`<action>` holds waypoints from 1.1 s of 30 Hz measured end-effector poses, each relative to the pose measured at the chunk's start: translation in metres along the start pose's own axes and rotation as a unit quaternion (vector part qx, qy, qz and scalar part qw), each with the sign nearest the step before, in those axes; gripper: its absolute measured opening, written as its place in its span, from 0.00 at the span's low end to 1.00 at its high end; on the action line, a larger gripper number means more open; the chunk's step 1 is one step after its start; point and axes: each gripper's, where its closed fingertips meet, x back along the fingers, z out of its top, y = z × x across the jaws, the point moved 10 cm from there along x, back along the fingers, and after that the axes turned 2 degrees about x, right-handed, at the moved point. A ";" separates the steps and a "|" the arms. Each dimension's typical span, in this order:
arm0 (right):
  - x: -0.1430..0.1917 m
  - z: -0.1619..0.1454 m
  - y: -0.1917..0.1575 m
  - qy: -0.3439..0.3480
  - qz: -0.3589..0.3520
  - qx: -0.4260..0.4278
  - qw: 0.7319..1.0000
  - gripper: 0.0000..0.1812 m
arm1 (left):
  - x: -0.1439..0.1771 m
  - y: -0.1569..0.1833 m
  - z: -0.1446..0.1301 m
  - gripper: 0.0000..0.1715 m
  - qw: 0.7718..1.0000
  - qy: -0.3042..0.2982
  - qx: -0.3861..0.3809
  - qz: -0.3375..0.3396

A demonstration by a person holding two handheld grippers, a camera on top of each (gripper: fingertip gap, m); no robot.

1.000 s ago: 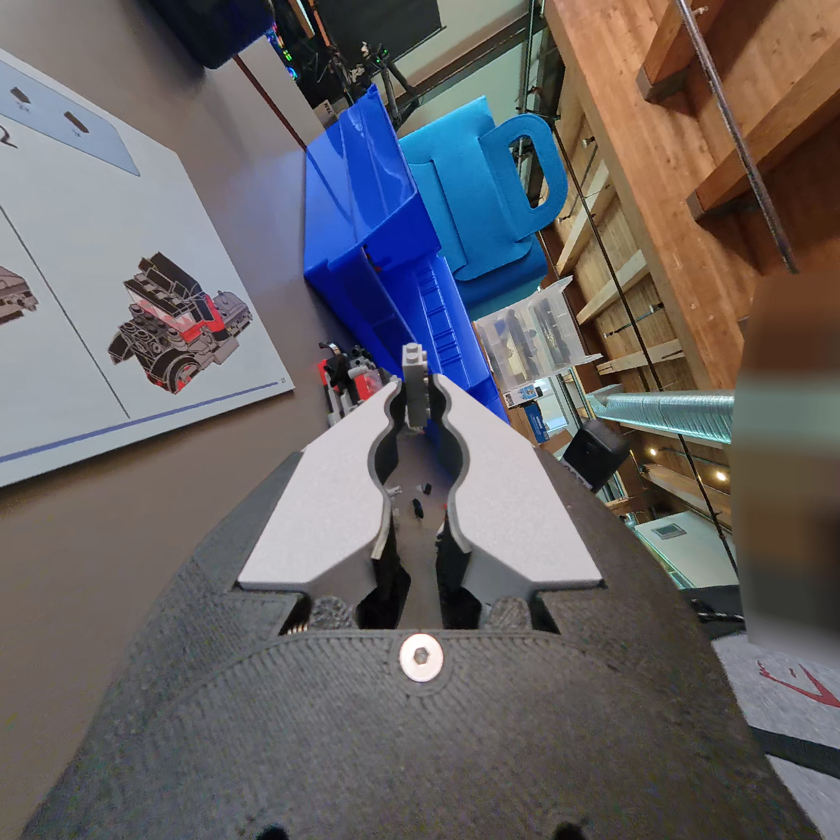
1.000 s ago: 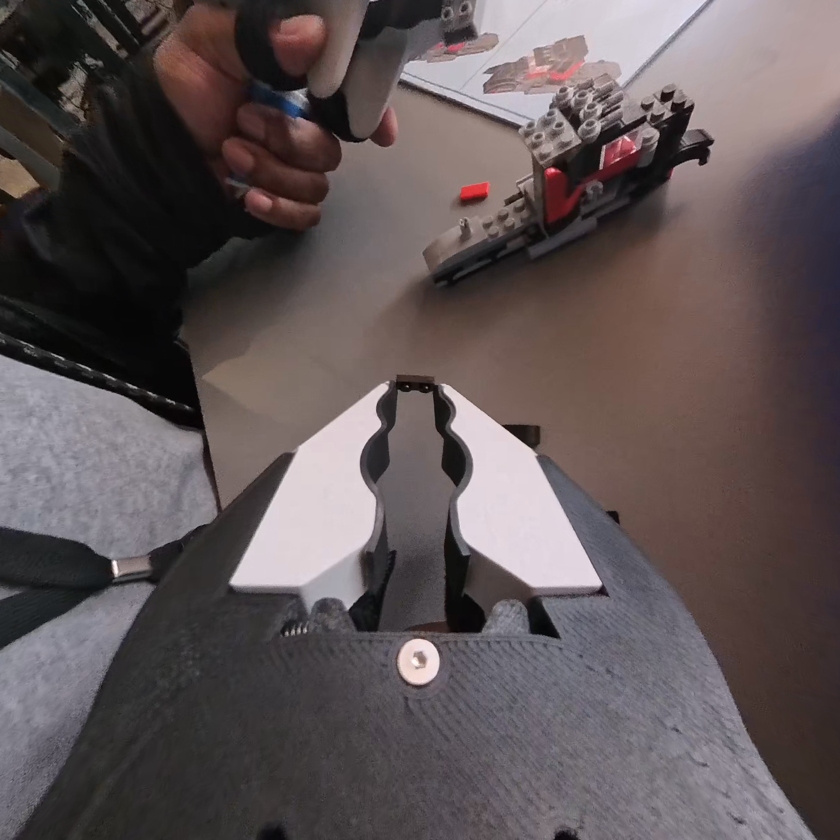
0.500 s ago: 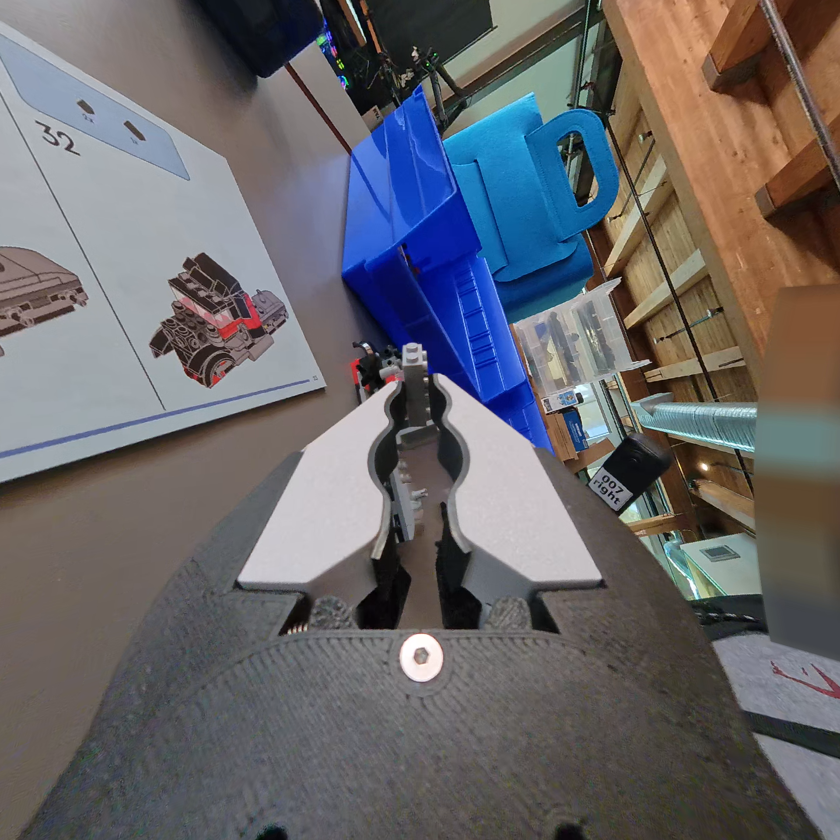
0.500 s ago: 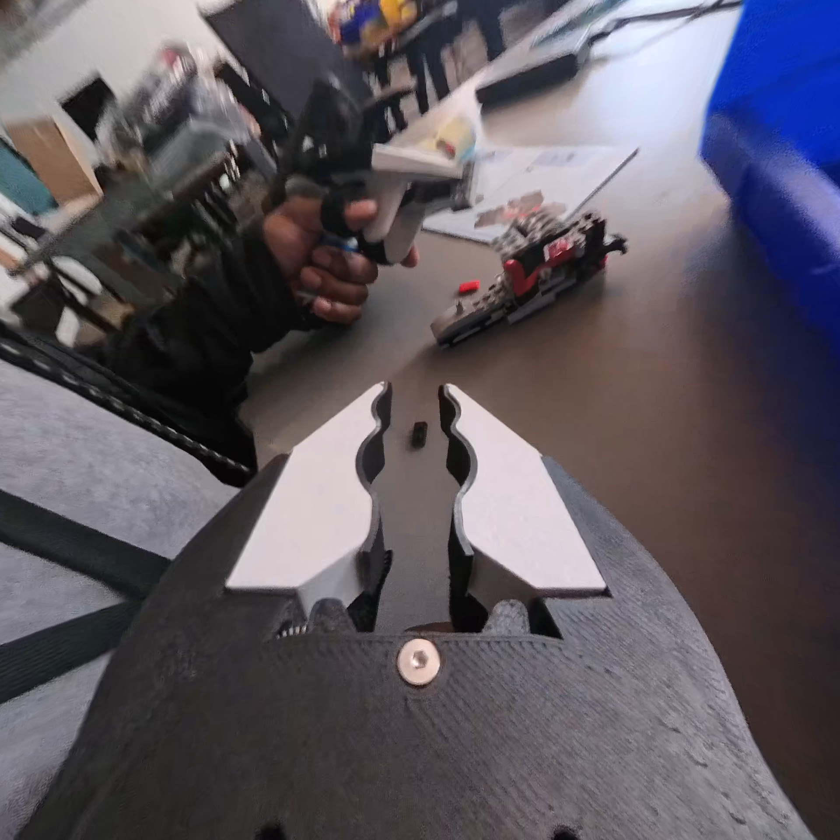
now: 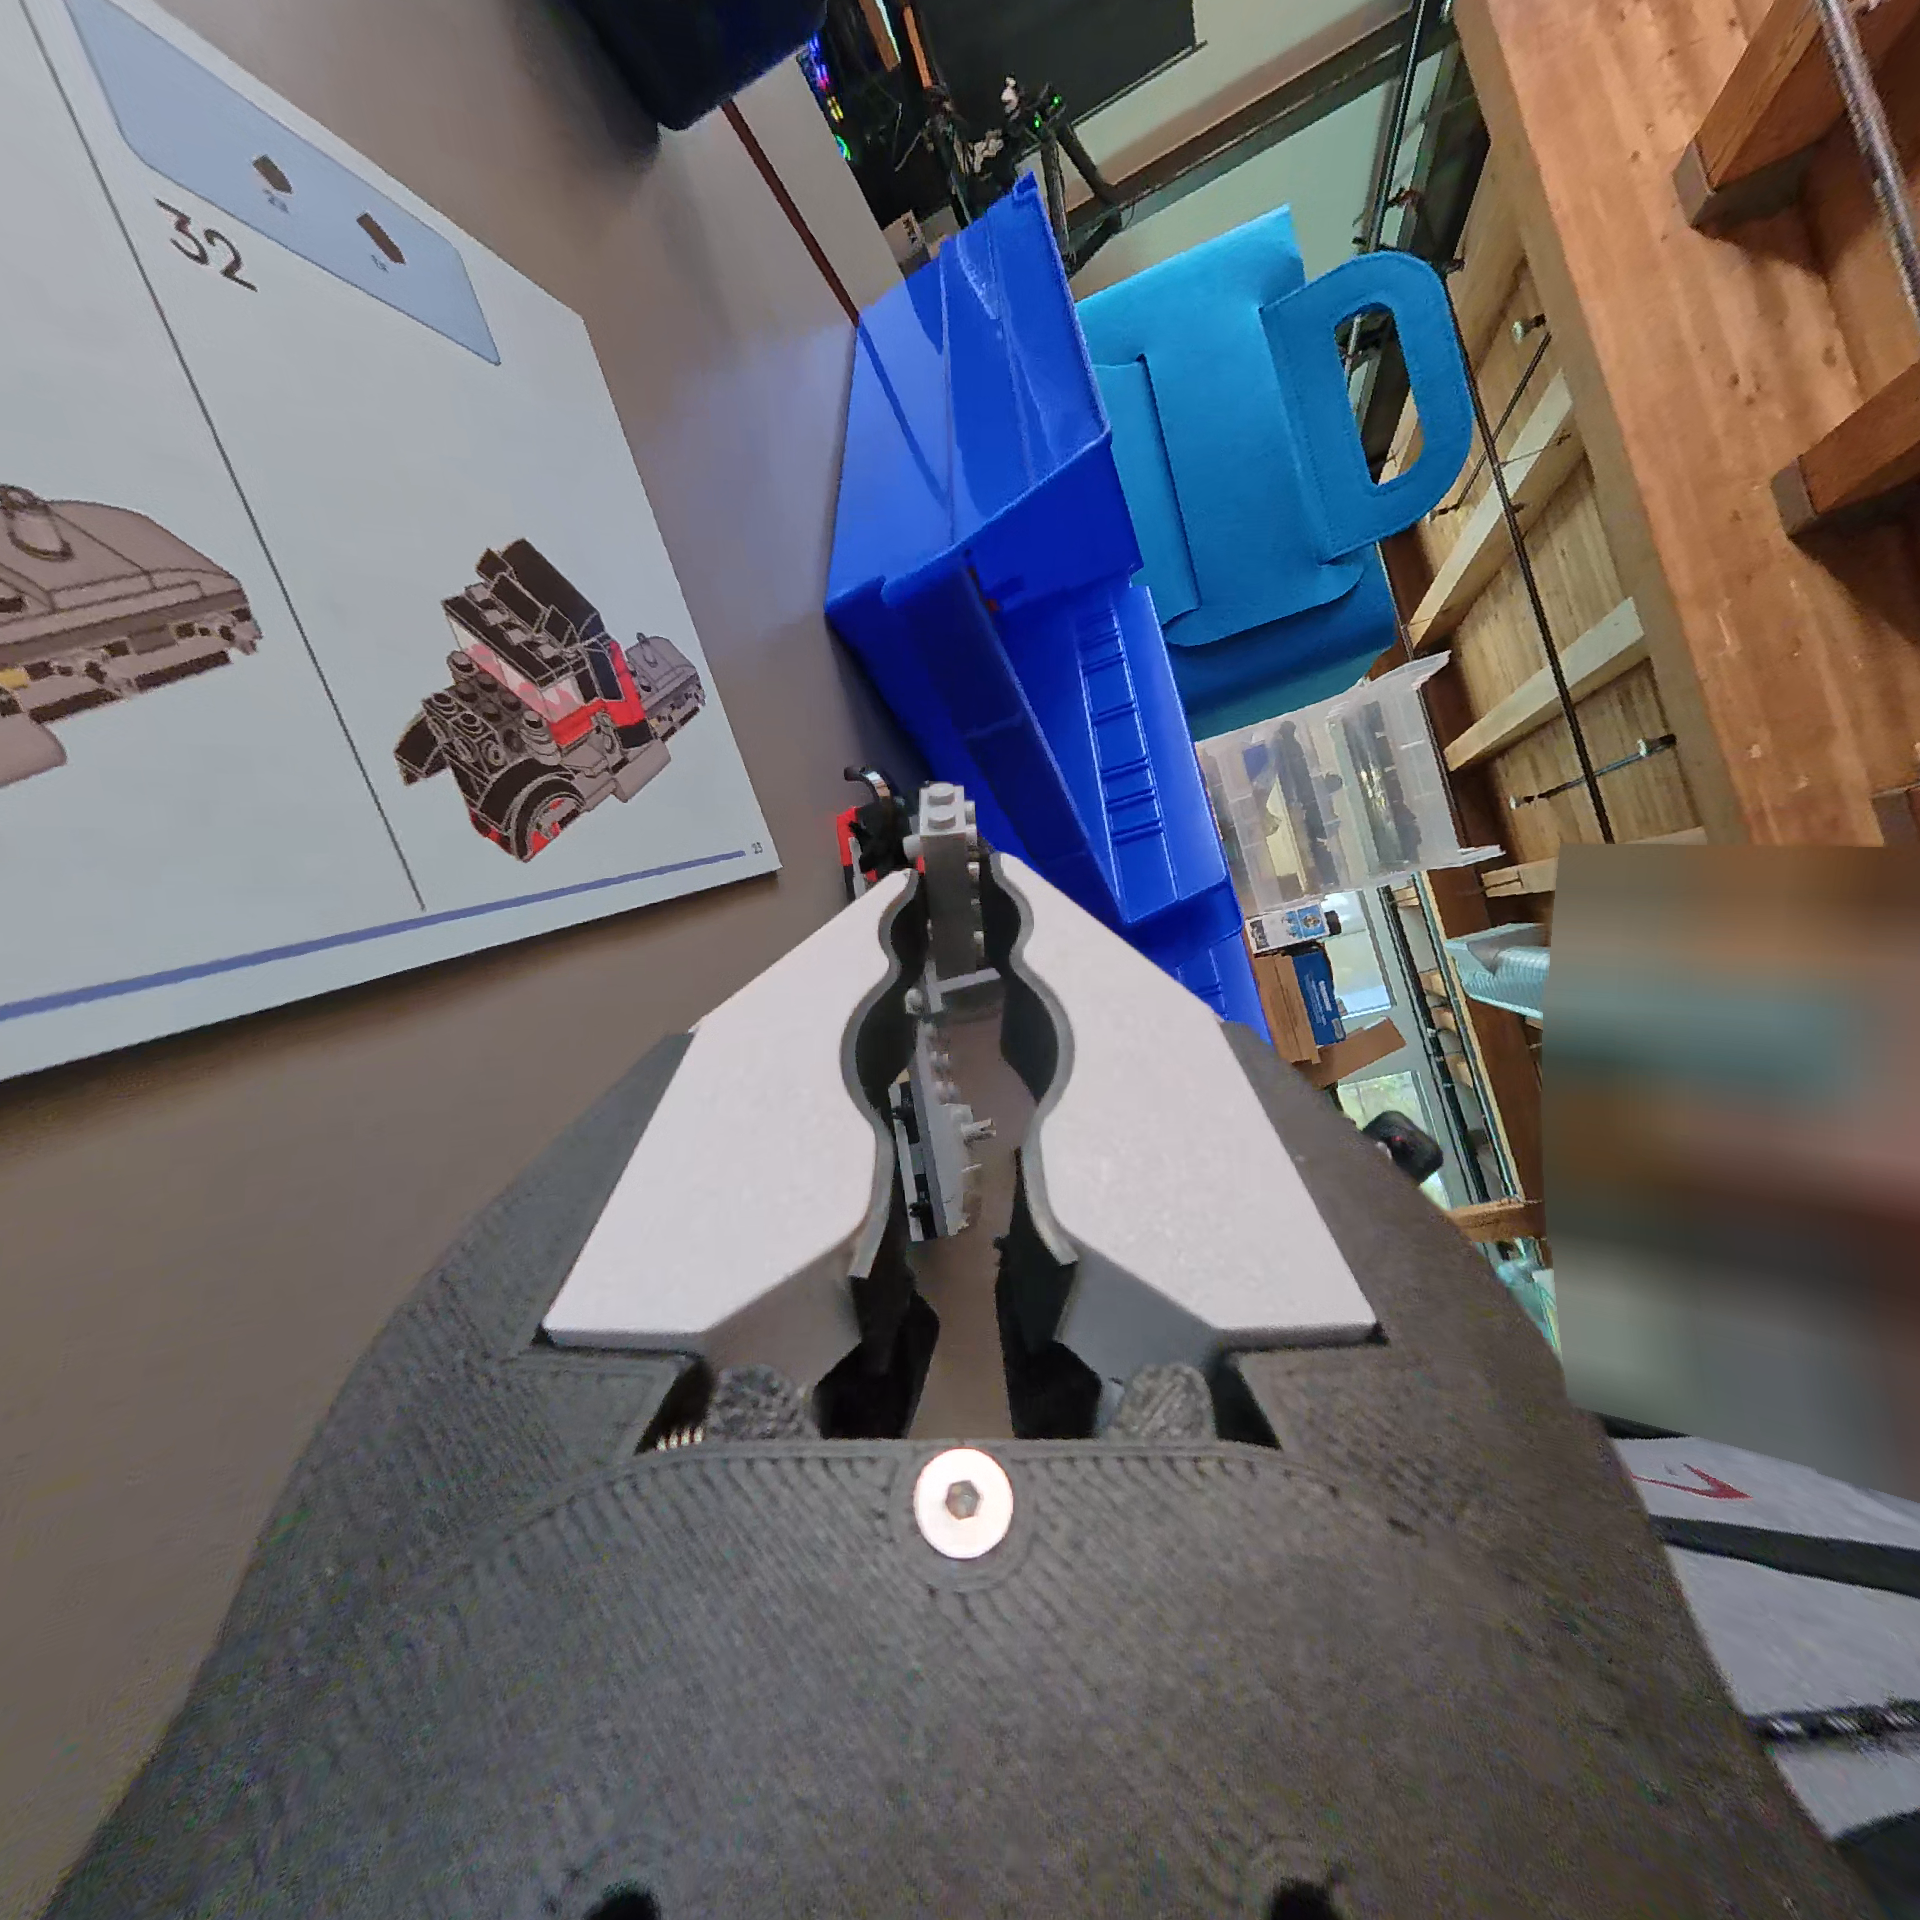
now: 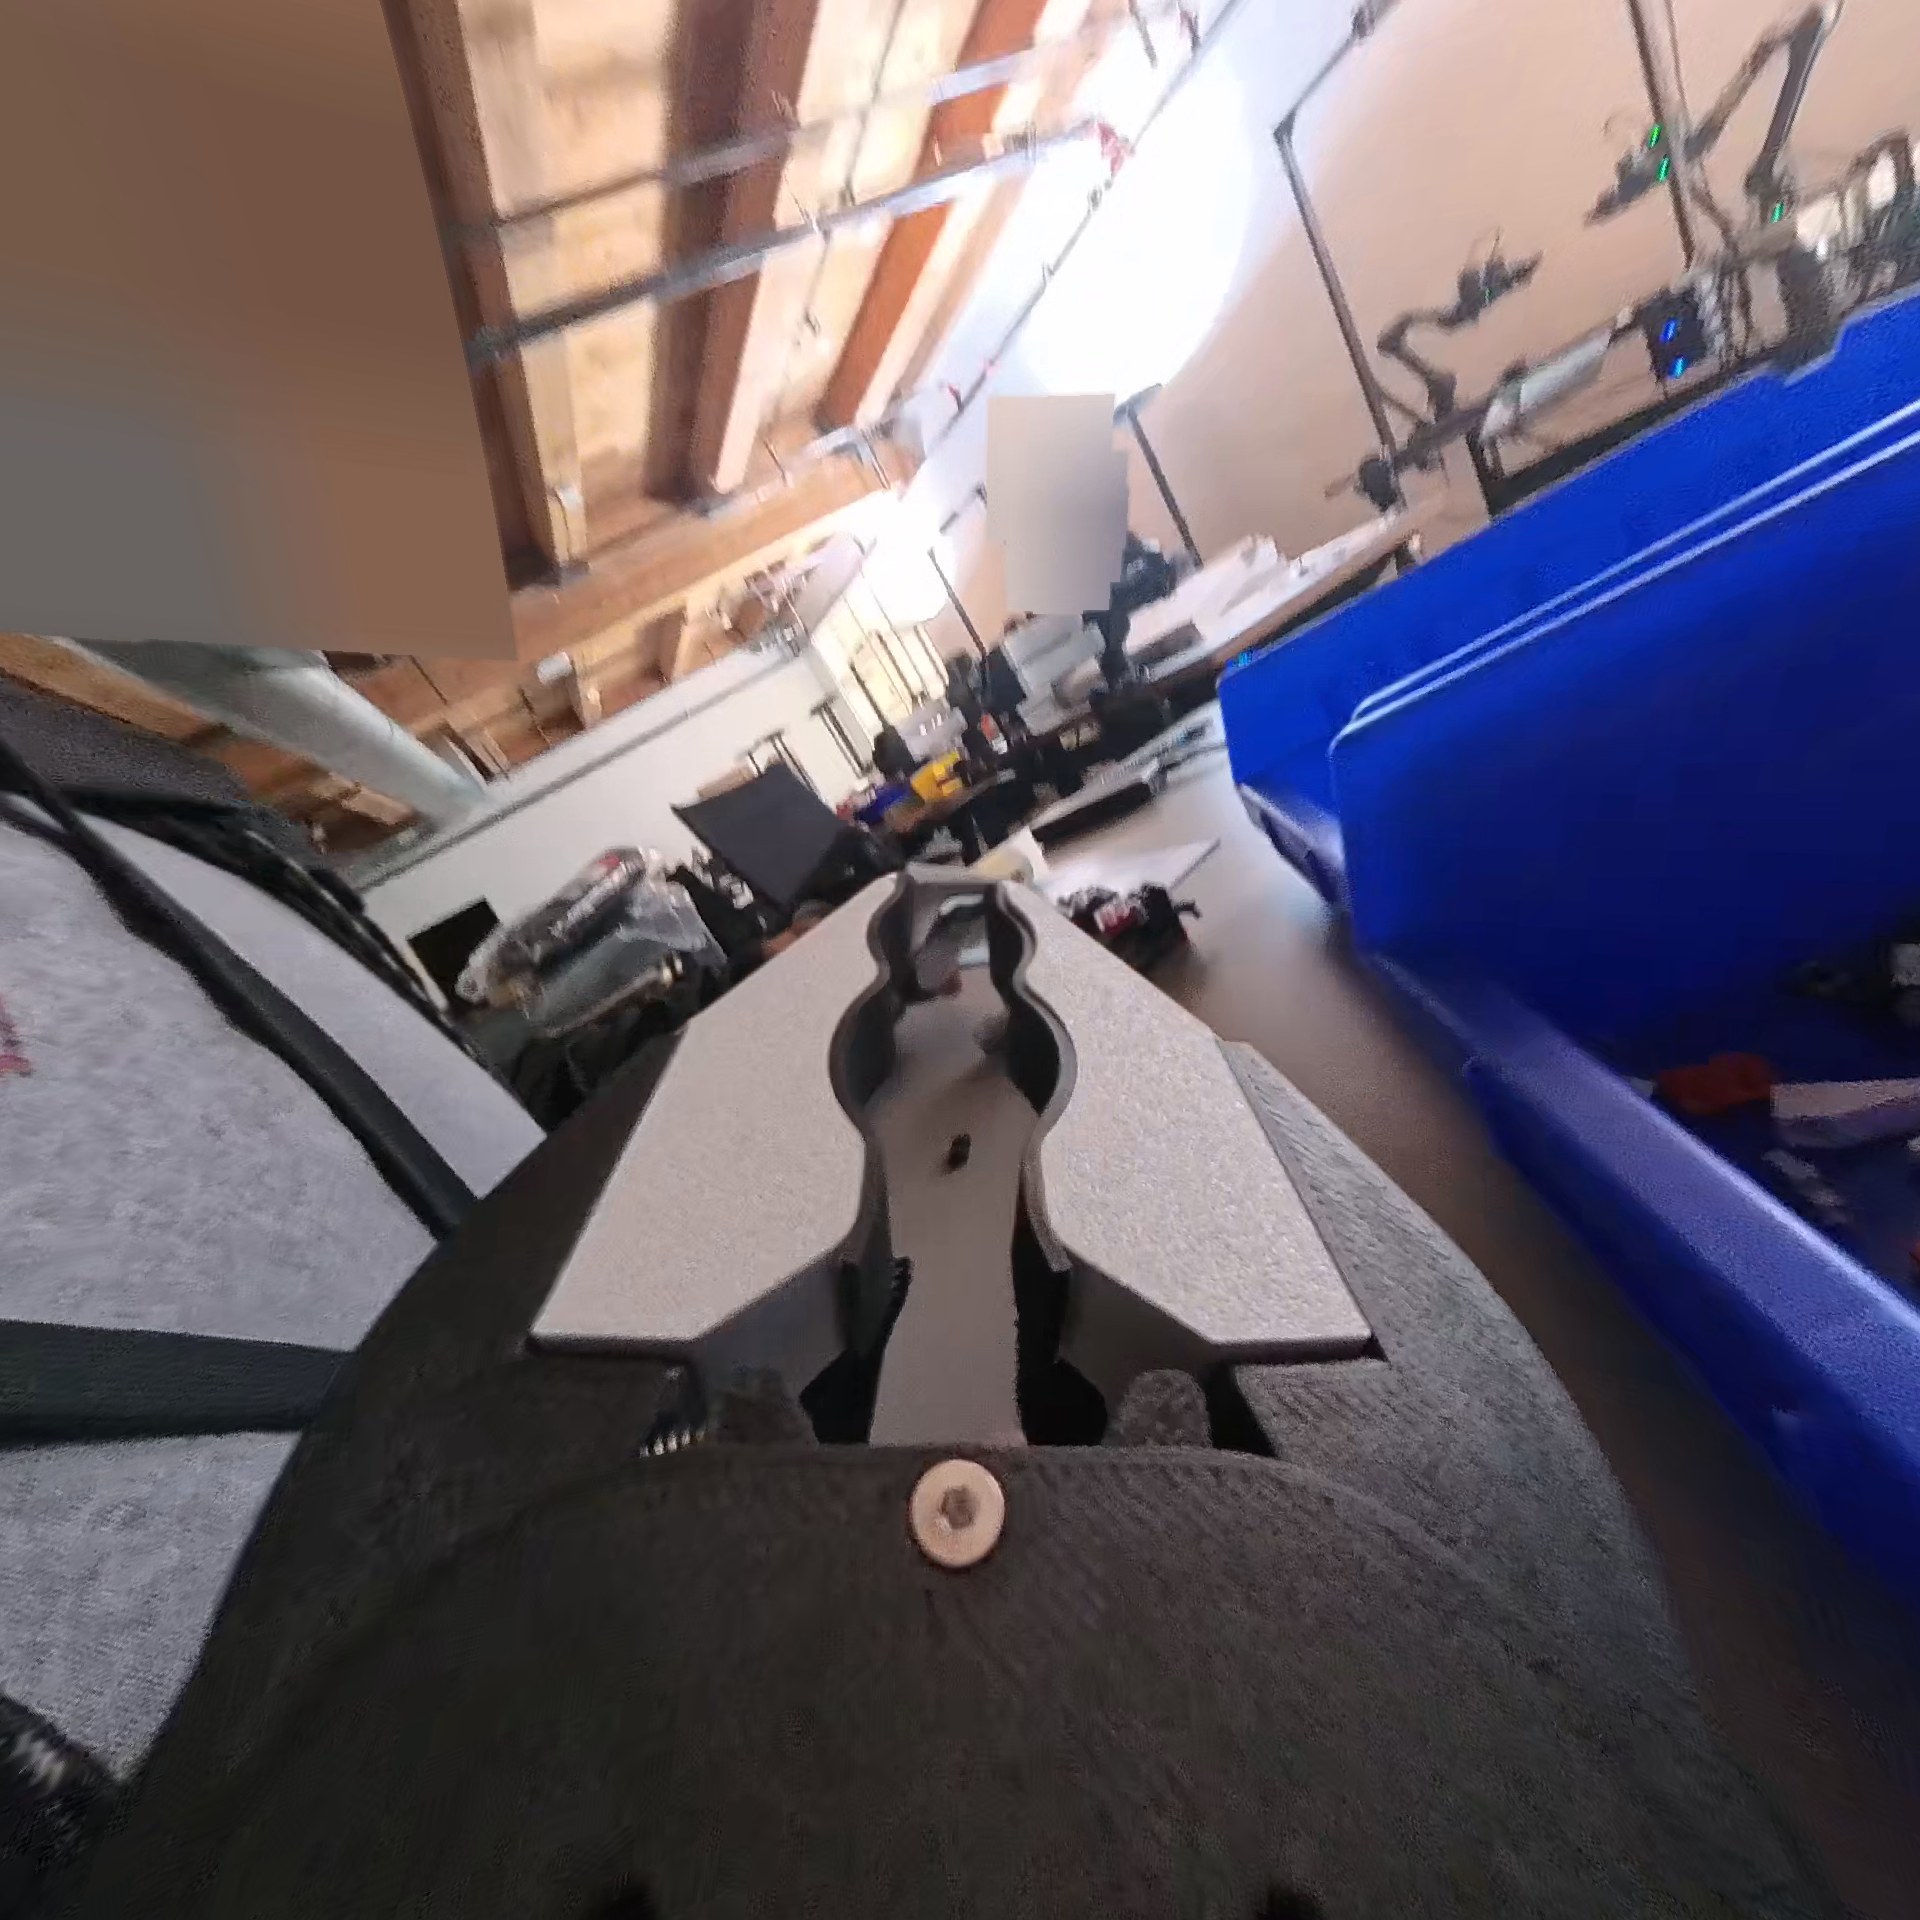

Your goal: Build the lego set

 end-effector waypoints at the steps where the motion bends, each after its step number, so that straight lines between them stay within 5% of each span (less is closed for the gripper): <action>1: 0.006 0.002 0.001 0.018 -0.001 -0.001 1.000 0.07 | 0.000 0.000 0.000 0.06 1.000 0.001 0.001 0.002; 15: 0.041 0.013 0.012 0.097 -0.034 -0.041 0.994 0.01 | -0.006 -0.001 -0.002 0.06 0.998 -0.001 -0.015 0.054; 33: 0.036 0.014 0.028 0.080 -0.048 -0.099 0.991 0.00 | -0.014 -0.008 0.001 0.07 0.996 -0.032 0.015 0.080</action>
